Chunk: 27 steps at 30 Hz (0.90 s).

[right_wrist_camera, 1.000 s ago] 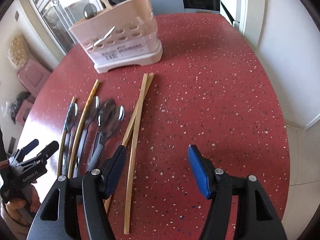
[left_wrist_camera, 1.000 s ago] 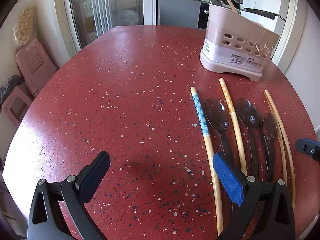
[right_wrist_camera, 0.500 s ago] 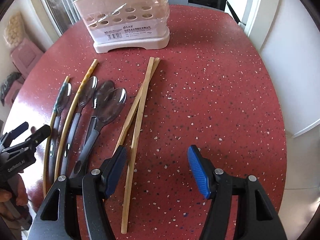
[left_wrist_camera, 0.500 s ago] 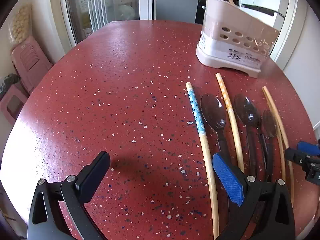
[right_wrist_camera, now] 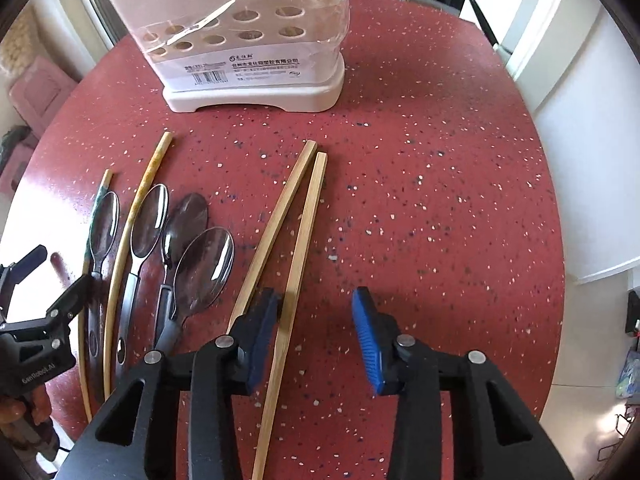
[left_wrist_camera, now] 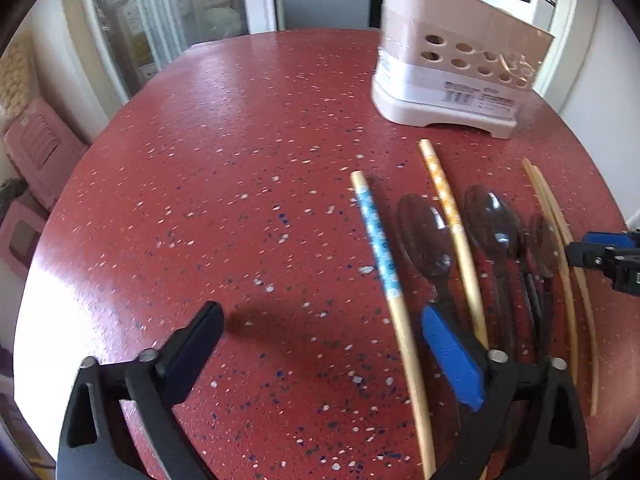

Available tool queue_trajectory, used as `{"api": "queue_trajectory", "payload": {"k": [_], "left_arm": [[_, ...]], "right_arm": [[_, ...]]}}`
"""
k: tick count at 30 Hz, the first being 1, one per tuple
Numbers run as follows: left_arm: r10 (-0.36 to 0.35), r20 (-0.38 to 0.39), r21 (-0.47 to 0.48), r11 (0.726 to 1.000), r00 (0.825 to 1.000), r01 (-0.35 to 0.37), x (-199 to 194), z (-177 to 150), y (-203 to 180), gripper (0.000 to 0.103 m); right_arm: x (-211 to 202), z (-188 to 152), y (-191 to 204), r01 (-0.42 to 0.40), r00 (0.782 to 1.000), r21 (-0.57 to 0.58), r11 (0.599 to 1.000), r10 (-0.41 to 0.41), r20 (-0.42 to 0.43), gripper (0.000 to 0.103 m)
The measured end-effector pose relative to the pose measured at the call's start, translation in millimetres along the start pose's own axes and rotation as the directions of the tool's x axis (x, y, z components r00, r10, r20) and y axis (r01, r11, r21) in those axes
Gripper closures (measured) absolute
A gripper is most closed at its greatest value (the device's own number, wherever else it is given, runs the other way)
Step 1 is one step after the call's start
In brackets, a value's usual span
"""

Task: Organize utensils
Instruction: 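Move both tools back down to the remaining utensils on the table, then grasp another bamboo chopstick with the right tool while the left tool grasps the blue-patterned chopstick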

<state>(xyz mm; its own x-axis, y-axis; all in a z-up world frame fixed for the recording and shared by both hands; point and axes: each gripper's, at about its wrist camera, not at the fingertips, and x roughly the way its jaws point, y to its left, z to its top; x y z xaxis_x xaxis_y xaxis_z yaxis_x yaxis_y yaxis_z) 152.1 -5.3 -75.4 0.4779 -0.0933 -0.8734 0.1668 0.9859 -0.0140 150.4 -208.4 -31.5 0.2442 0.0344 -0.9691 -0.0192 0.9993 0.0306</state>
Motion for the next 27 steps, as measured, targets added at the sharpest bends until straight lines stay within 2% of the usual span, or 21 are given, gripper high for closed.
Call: {"api": "queue_trajectory", "payload": {"k": [3,6,9,12,15,17,19,22,23,24,27], "left_arm": [[-0.025,-0.024,0.03,0.999,0.999,0.026,1,10,-3,0.0],[-0.043,-0.045,0.067,0.997,0.998,0.046,2,22,-9,0.012],[-0.053,-0.082,0.105,0.992,0.995,0.062,5,33,-15,0.018],[-0.059,-0.129,0.114,0.991,0.99,0.074,8,44,-17,0.018],[-0.061,-0.154,0.137,0.987,0.986,0.082,11,51,-23,0.018],[-0.071,-0.171,0.139,0.986,0.983,0.096,12,54,-23,0.022],[-0.072,-0.177,0.148,0.984,0.982,0.099,13,58,-27,0.034],[-0.073,-0.179,0.16,0.982,0.981,0.103,13,58,-32,0.041],[-0.077,-0.178,0.16,0.981,0.981,0.106,13,59,-35,0.049],[-0.077,-0.175,0.16,0.981,0.981,0.106,13,60,-37,0.063],[-0.124,-0.17,0.118,0.982,0.978,0.145,13,60,-34,0.066]], "right_arm": [[2,5,1,0.007,1.0,-0.016,1.0,-0.008,-0.026,0.062],[4,11,0,0.005,0.999,-0.017,1.0,-0.006,-0.051,0.063],[6,17,-2,-0.002,0.998,-0.02,1.0,0.001,-0.07,0.072],[6,23,-6,-0.001,0.996,-0.025,1.0,-0.001,-0.084,0.081],[7,28,-12,-0.011,0.996,-0.02,1.0,0.009,-0.088,0.097],[7,30,-17,-0.026,0.996,-0.018,0.999,0.025,-0.084,0.097],[6,31,-18,-0.032,0.997,-0.023,0.999,0.03,-0.074,0.097],[7,25,-21,-0.046,0.998,-0.033,0.998,0.044,-0.055,0.097],[4,17,-21,-0.055,0.997,-0.032,0.998,0.053,-0.049,0.097],[2,14,-21,-0.073,0.996,-0.028,0.997,0.072,-0.043,0.097],[-2,7,-22,-0.094,0.995,-0.024,0.995,0.093,-0.023,0.097]]}}
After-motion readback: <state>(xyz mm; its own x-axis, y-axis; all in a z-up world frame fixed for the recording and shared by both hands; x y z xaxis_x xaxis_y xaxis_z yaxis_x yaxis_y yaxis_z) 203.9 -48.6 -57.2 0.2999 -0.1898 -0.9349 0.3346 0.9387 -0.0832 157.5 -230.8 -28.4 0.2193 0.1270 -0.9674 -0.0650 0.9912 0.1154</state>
